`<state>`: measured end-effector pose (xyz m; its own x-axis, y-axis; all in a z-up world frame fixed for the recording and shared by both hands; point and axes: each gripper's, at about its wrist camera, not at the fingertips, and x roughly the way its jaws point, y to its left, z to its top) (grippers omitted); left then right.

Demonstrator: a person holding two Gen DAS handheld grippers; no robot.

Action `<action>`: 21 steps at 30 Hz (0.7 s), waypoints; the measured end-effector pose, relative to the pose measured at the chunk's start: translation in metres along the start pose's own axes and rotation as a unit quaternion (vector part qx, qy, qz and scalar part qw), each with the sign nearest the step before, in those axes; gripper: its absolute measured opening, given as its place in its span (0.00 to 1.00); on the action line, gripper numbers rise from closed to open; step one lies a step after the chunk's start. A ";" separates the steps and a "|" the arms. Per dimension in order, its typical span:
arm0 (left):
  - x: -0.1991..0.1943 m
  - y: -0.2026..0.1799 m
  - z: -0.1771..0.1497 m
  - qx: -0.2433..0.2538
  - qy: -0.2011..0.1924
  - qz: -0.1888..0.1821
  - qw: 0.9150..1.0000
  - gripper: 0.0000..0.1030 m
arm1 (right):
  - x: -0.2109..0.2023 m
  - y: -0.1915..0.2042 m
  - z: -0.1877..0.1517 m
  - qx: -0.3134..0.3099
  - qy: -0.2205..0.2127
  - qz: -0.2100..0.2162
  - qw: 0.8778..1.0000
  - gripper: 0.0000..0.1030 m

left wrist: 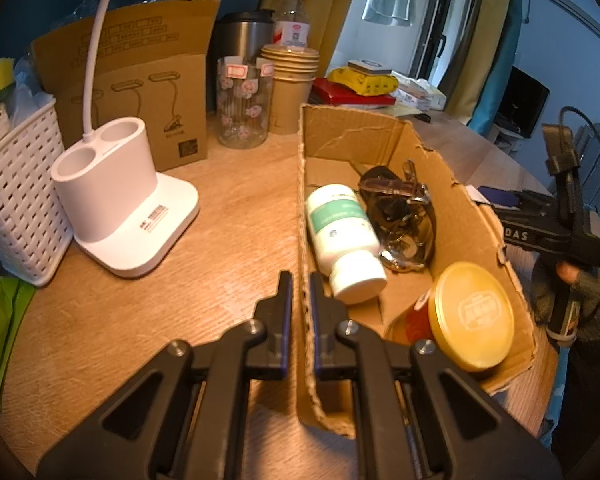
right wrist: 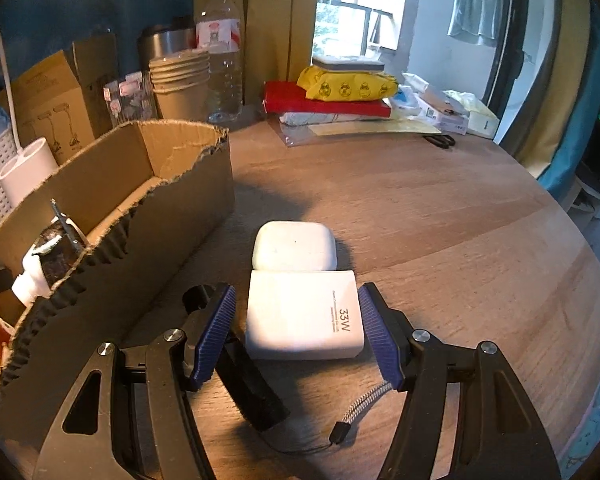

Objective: Organize rigid objects
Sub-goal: 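Move the right gripper to the white charger block, then grasp the white charger with the right gripper and lift it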

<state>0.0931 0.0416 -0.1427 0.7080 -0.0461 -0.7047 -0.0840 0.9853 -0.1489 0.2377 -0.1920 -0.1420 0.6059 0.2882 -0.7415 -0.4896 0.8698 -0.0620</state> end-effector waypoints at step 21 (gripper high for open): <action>0.001 0.000 -0.001 0.000 0.000 0.001 1.000 0.07 | -0.016 -0.004 0.002 0.017 -0.016 -0.014 1.000 0.57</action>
<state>0.0935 0.0411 -0.1442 0.7080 -0.0437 -0.7048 -0.0855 0.9854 -0.1470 0.2314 -0.1995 -0.1288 0.6390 0.2756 -0.7181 -0.4503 0.8909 -0.0588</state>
